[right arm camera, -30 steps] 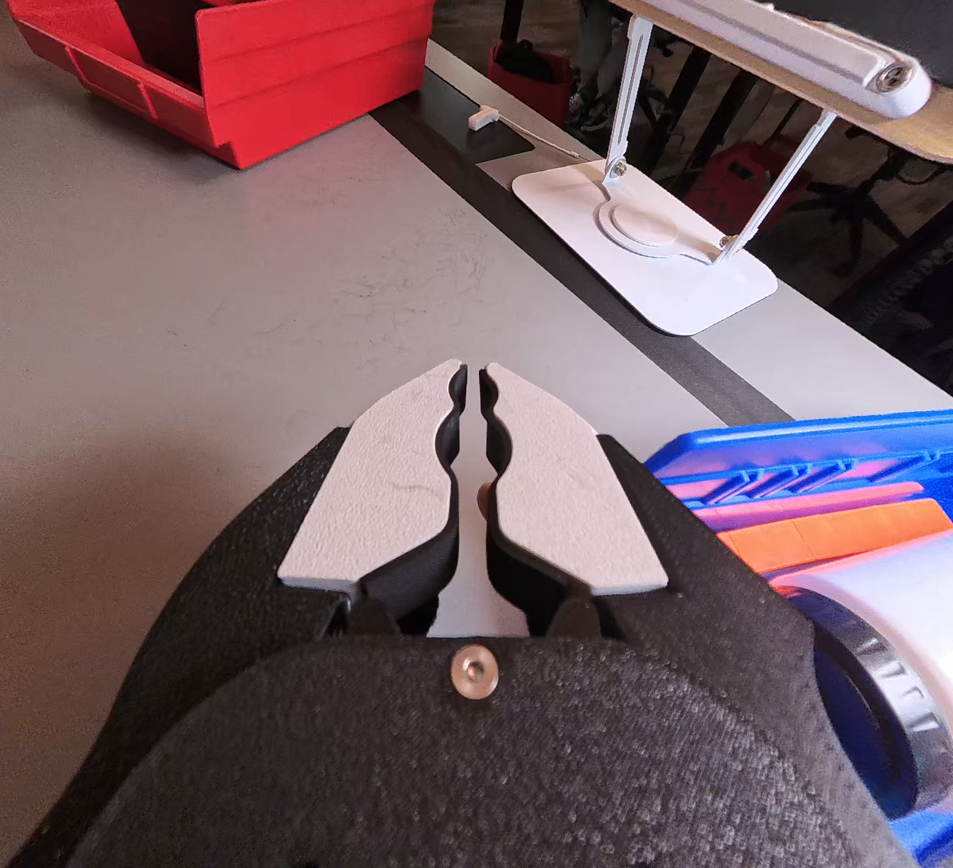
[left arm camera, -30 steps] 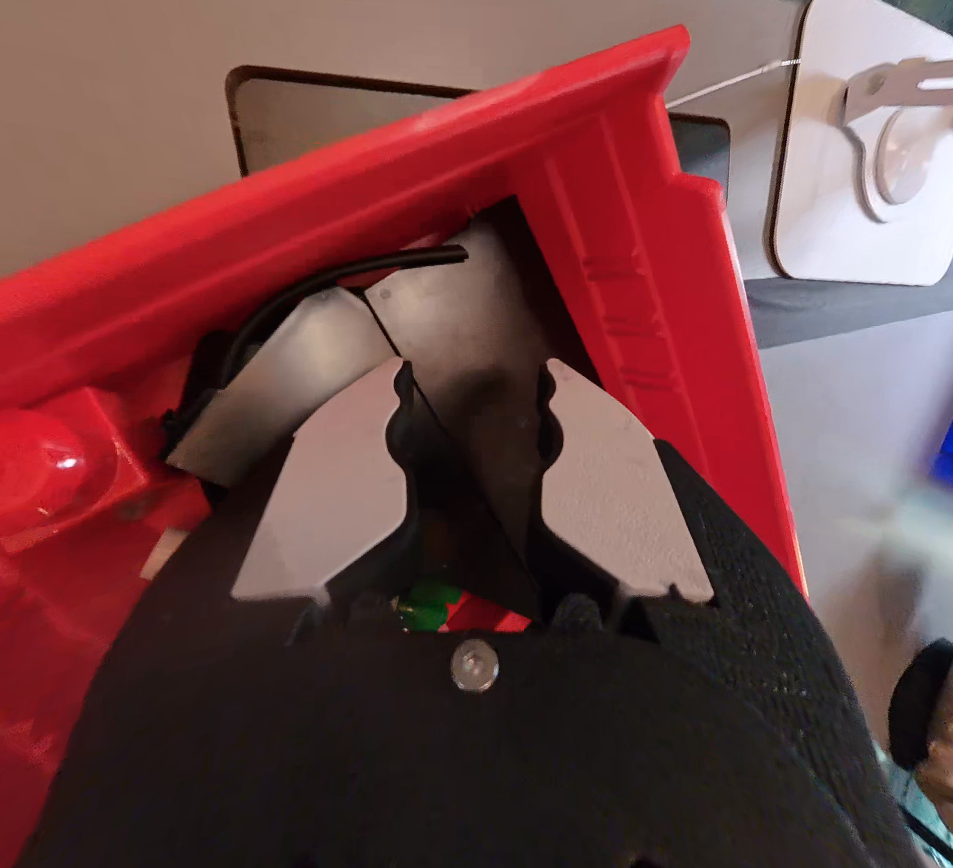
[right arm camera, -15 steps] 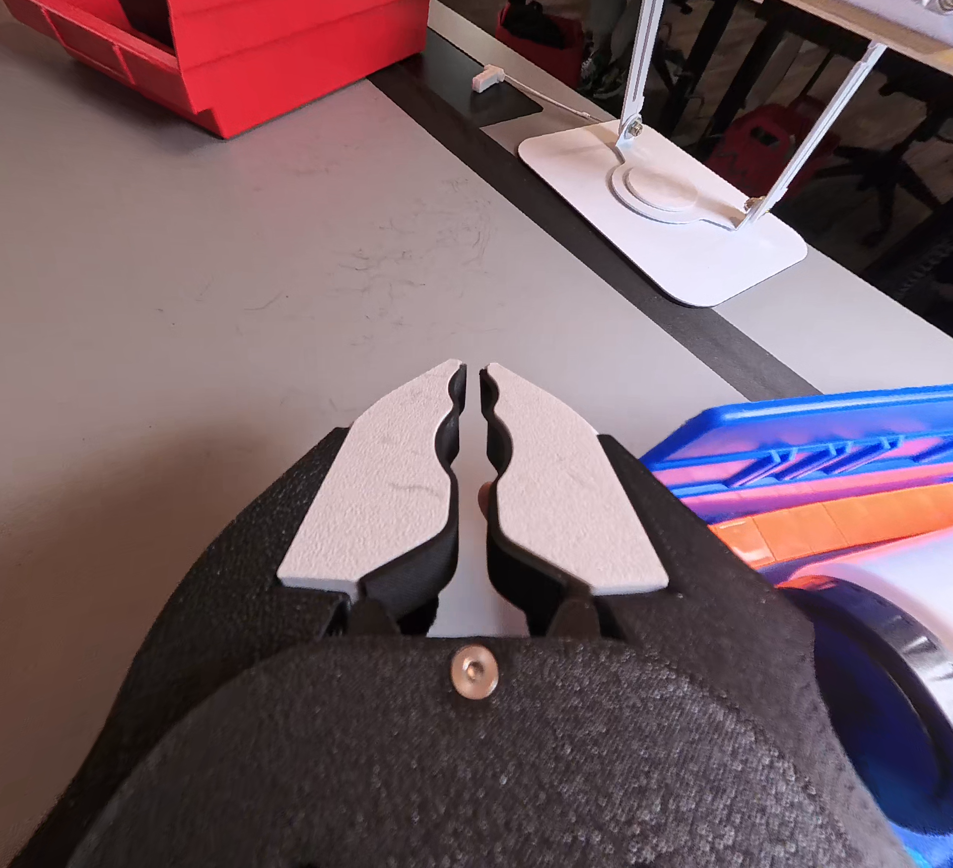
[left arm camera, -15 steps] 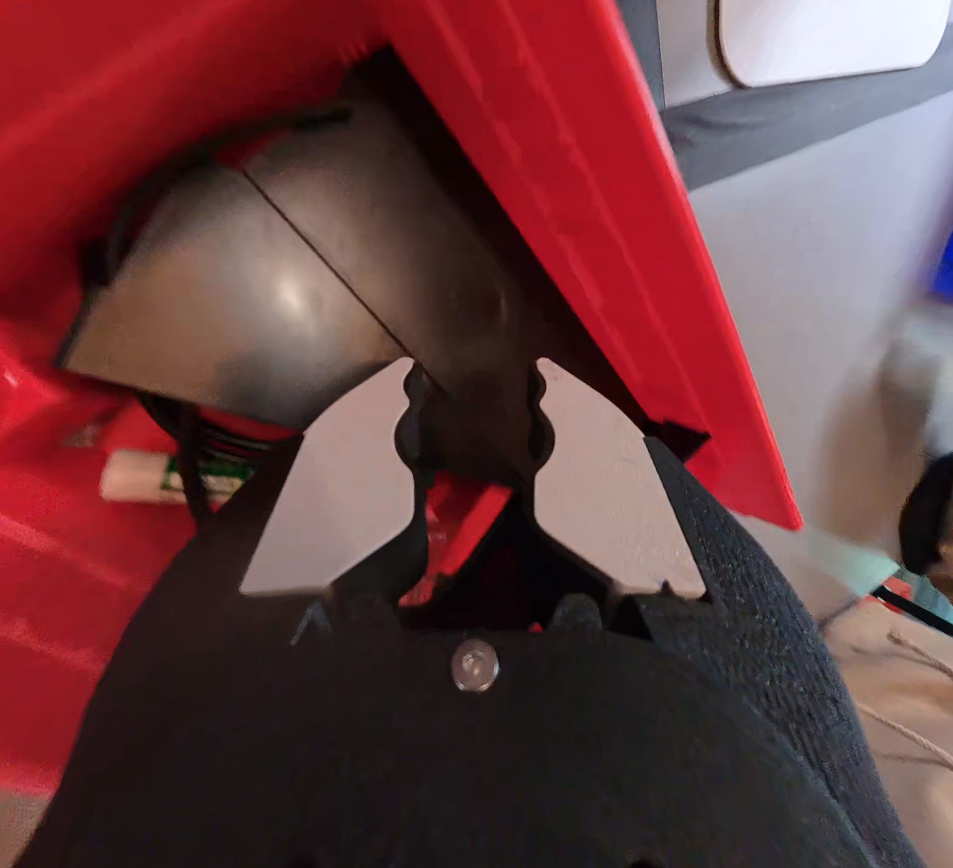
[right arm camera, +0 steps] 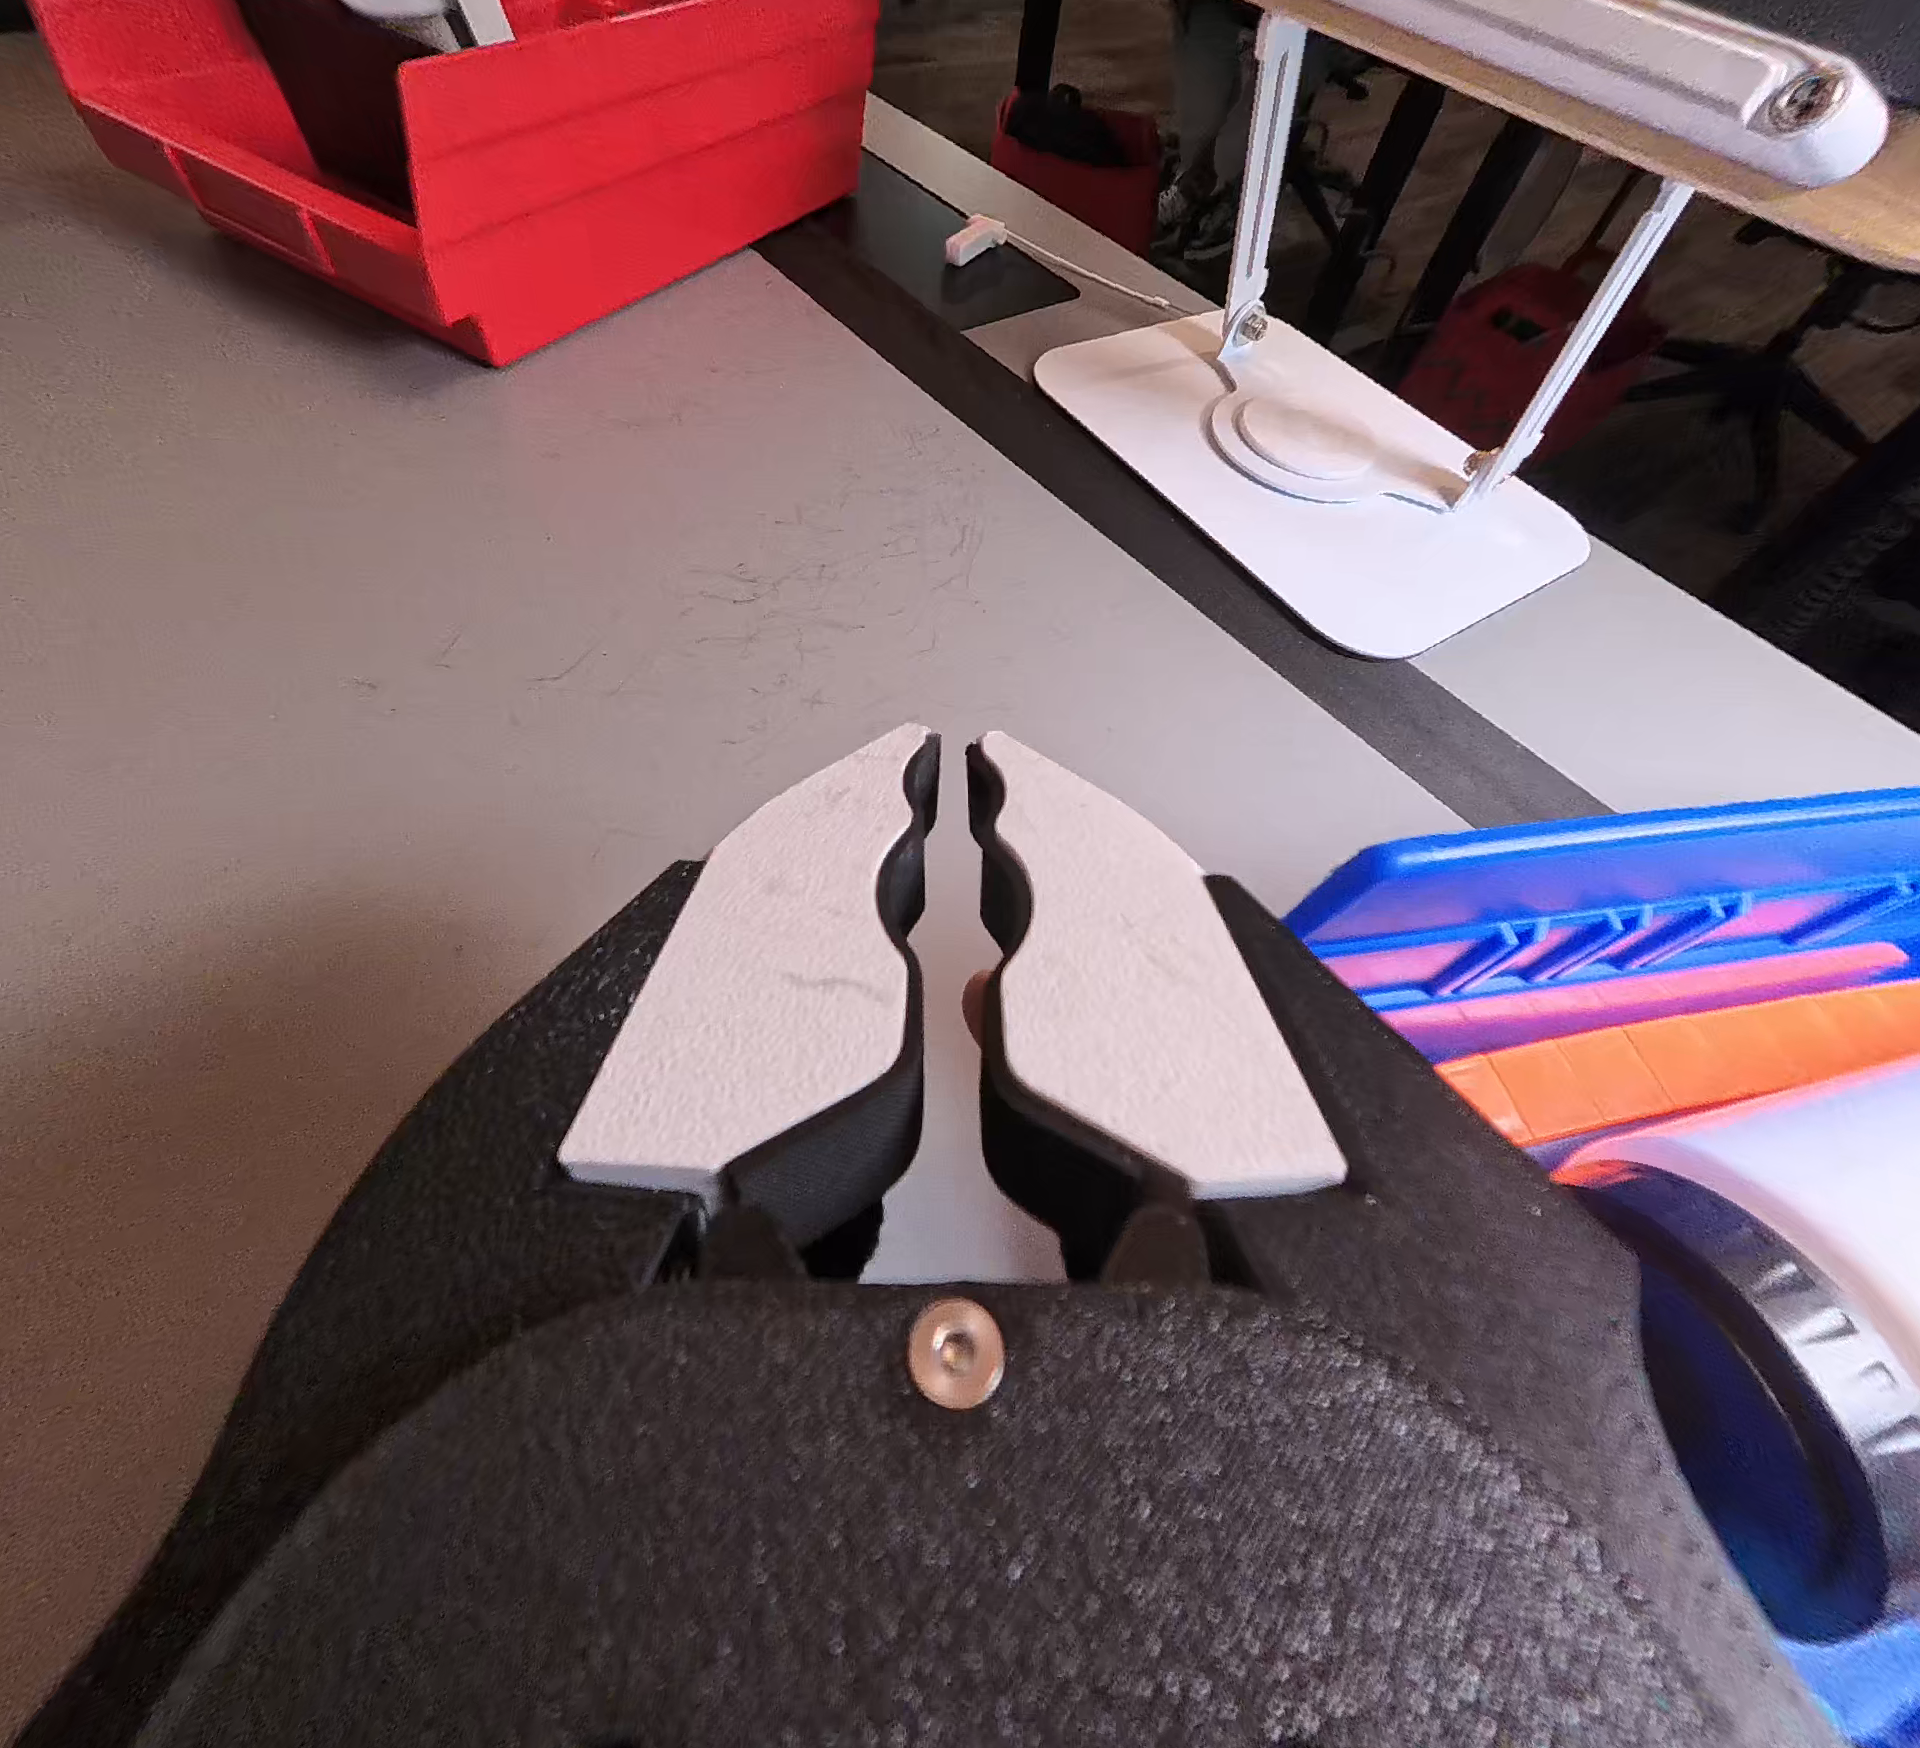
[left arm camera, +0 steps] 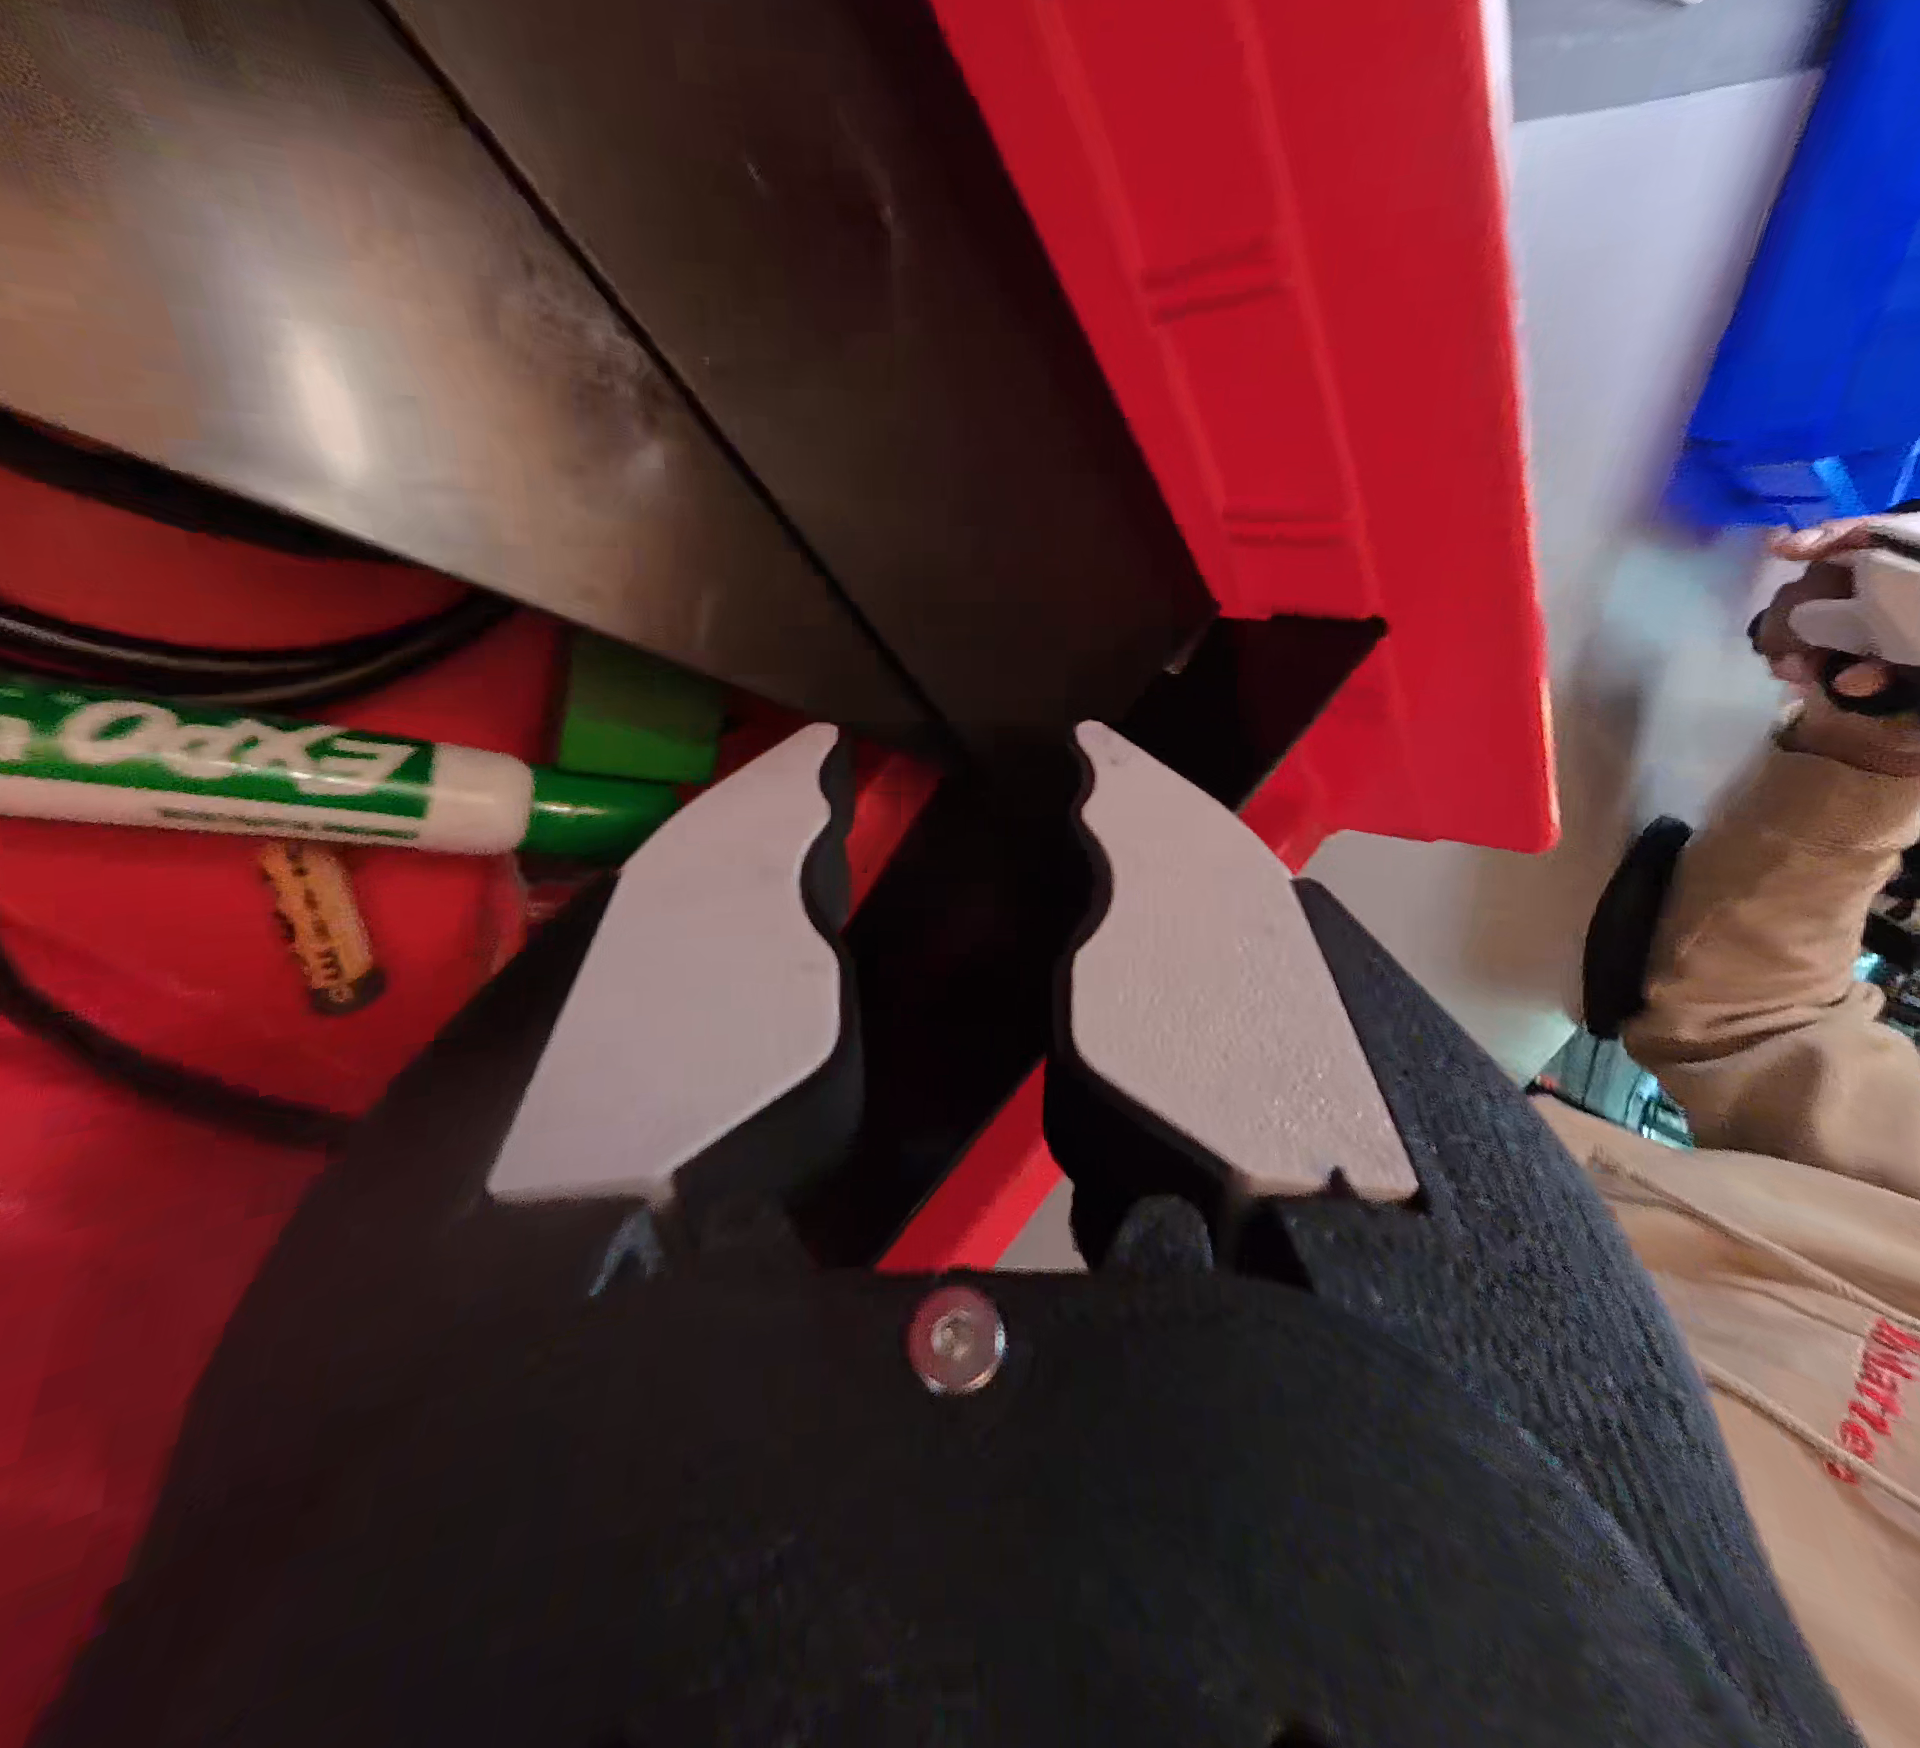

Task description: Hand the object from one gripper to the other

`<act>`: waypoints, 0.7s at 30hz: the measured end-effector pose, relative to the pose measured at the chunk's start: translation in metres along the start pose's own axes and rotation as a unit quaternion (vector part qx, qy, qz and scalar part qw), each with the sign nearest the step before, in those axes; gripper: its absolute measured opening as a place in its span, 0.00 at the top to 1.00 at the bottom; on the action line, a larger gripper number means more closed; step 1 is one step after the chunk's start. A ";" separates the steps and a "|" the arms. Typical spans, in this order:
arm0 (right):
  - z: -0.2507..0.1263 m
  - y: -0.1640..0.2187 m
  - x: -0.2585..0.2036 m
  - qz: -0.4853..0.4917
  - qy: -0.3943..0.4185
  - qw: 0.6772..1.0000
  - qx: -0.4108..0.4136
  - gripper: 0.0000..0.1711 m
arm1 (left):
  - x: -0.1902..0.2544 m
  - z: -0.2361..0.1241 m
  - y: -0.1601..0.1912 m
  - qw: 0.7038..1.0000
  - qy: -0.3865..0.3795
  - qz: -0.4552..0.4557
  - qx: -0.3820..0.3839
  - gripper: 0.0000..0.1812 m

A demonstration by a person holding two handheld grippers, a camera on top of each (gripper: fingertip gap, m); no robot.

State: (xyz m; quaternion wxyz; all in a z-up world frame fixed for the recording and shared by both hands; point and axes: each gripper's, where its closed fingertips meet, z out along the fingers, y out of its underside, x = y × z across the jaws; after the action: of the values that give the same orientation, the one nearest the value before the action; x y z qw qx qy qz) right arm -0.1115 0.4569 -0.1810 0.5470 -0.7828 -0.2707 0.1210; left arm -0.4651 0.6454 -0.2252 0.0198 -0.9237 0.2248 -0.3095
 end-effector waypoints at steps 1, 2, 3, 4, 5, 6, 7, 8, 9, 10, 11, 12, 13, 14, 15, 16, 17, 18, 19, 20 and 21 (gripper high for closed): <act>-0.001 -0.001 0.001 -0.002 0.002 1.000 0.001 0.97 | 0.002 -0.003 -0.006 1.000 0.006 0.002 0.021 0.83; -0.002 -0.002 0.001 -0.001 0.003 1.000 0.004 0.97 | 0.008 -0.009 -0.014 0.998 0.028 -0.001 0.053 0.86; -0.003 -0.003 0.002 0.002 0.004 1.000 0.006 0.97 | 0.015 -0.018 -0.024 0.995 0.052 -0.004 0.089 0.91; -0.003 -0.004 0.003 0.007 0.002 1.000 0.009 0.97 | 0.018 -0.025 -0.032 0.991 0.058 -0.006 0.118 0.92; -0.003 -0.004 0.003 0.013 0.000 1.000 0.012 0.97 | 0.016 -0.029 -0.037 0.990 0.048 -0.006 0.134 0.92; -0.002 -0.004 0.003 0.019 -0.002 1.000 0.014 0.97 | 0.015 -0.030 -0.039 0.989 0.041 -0.006 0.139 0.91; -0.001 -0.004 0.002 0.023 -0.005 1.000 0.014 0.97 | 0.016 -0.028 -0.040 0.989 0.044 -0.010 0.139 0.90; 0.000 -0.004 0.000 0.023 -0.007 1.000 0.012 0.97 | 0.018 -0.026 -0.044 0.988 0.048 -0.013 0.145 0.89; 0.001 -0.003 -0.001 0.020 -0.008 1.000 0.010 0.97 | 0.019 -0.026 -0.048 0.986 0.050 -0.016 0.159 0.89; 0.001 -0.003 -0.003 0.014 -0.008 1.000 0.008 0.97 | 0.020 -0.027 -0.053 0.983 0.054 -0.020 0.173 0.89; 0.001 -0.003 -0.003 0.009 -0.007 1.000 0.006 0.97 | 0.020 -0.028 -0.057 0.981 0.058 -0.026 0.184 0.89; 0.001 -0.004 -0.004 0.006 -0.006 1.000 0.006 0.97 | 0.020 -0.028 -0.061 0.979 0.062 -0.032 0.194 0.89; 0.001 -0.004 -0.004 0.007 -0.007 1.000 0.006 0.97 | 0.020 -0.028 -0.065 0.976 0.068 -0.039 0.203 0.90; 0.001 -0.004 -0.004 0.009 -0.008 1.000 0.007 0.97 | 0.020 -0.028 -0.068 0.974 0.074 -0.044 0.211 0.90; 0.000 -0.004 -0.004 0.011 -0.009 1.000 0.008 0.97 | 0.020 -0.028 -0.070 0.972 0.077 -0.049 0.219 0.90; 0.000 -0.005 -0.004 0.012 -0.010 1.000 0.008 0.97 | 0.020 -0.028 -0.072 0.970 0.077 -0.051 0.226 0.89; 0.000 -0.004 -0.004 0.012 -0.009 1.000 0.008 0.97 | 0.020 -0.028 -0.073 0.969 0.075 -0.052 0.231 0.89; 0.000 -0.004 -0.003 0.012 -0.009 1.000 0.007 0.97 | 0.021 -0.028 -0.073 0.969 0.070 -0.051 0.232 0.88; 0.000 -0.003 -0.003 0.012 -0.010 1.000 0.006 0.97 | 0.021 -0.028 -0.073 0.970 0.062 -0.049 0.229 0.88; 0.000 -0.003 -0.003 0.011 -0.010 1.000 0.004 0.97 | 0.020 -0.027 -0.071 0.972 0.054 -0.049 0.224 0.88; 0.001 -0.002 -0.004 0.010 -0.011 1.000 0.000 0.97 | 0.020 -0.027 -0.069 0.974 0.047 -0.050 0.216 0.88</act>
State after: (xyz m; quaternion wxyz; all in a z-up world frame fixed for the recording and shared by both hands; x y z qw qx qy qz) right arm -0.1154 0.4556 -0.1802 0.5431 -0.7838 -0.2691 0.1351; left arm -0.4391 0.7012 -0.1799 0.1928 -0.8920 0.1073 -0.3945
